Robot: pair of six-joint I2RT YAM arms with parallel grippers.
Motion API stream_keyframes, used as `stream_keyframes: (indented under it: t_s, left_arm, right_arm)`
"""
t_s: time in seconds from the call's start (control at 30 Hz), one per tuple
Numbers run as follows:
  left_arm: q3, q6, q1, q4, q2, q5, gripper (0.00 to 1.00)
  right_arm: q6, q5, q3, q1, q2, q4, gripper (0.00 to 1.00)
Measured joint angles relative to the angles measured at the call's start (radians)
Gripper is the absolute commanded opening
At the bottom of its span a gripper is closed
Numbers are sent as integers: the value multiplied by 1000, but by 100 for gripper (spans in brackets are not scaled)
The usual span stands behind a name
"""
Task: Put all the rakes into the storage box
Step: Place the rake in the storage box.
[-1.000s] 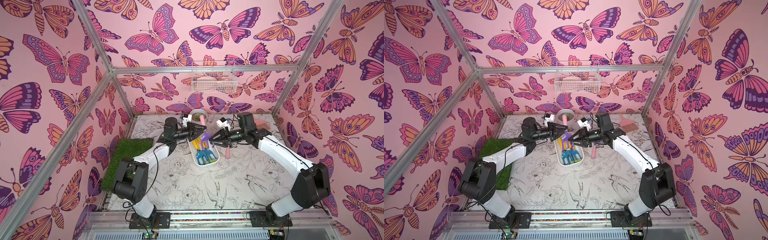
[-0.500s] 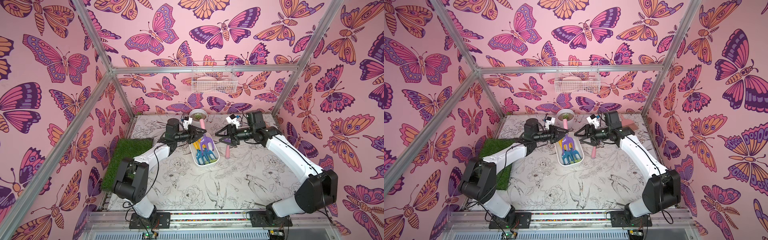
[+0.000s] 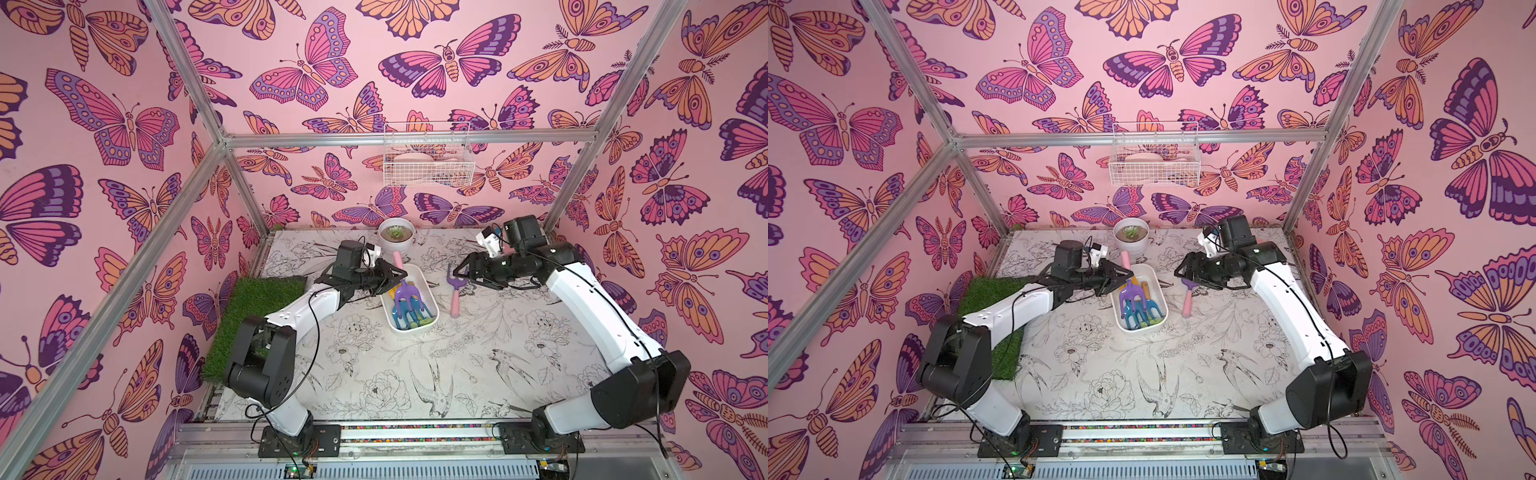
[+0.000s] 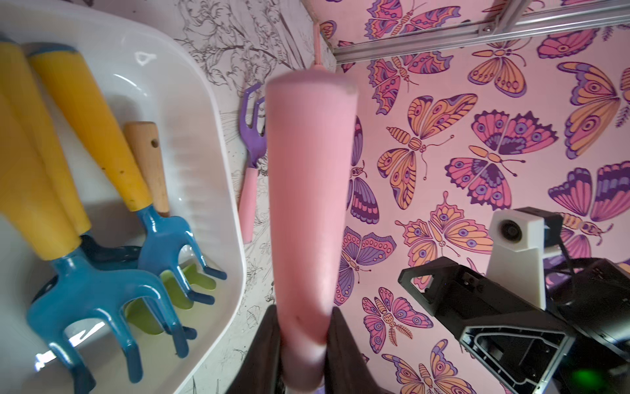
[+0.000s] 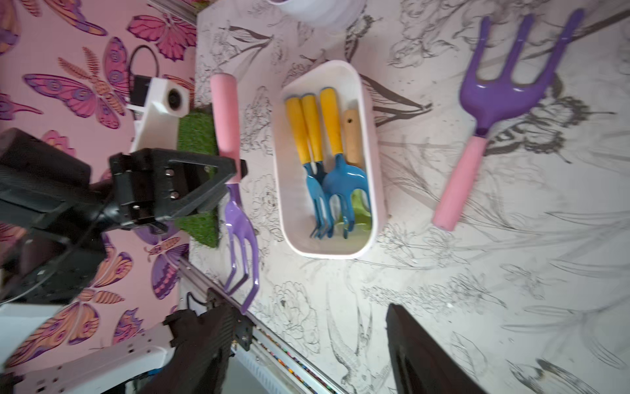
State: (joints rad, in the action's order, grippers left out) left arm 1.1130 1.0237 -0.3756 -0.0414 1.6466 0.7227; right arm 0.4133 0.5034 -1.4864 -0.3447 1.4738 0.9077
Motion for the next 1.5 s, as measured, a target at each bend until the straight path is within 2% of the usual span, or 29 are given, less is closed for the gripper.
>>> stream_keyframes:
  t_s: [0.17, 0.37, 0.63, 1.33, 1.4, 1.5]
  left_arm:
    - [79, -39, -32, 107, 37, -78, 0]
    - [169, -51, -76, 188, 147, -167, 0]
    - [212, -31, -124, 251, 226, -245, 0]
    - [305, -29, -142, 253, 335, -271, 0]
    - [308, -32, -142, 255, 340, -272, 8]
    - [310, -40, -142, 256, 342, -275, 31]
  right_arm:
    - [-26, -74, 22, 0, -24, 34, 75]
    - [-14, -92, 77, 0, -48, 27, 75]
    - [-2, -113, 105, 0, -74, 26, 75]
    - [2, -130, 166, 0, -138, 26, 75]
    - [2, -130, 166, 0, -138, 26, 75]
    - [2, -130, 166, 0, -138, 26, 75]
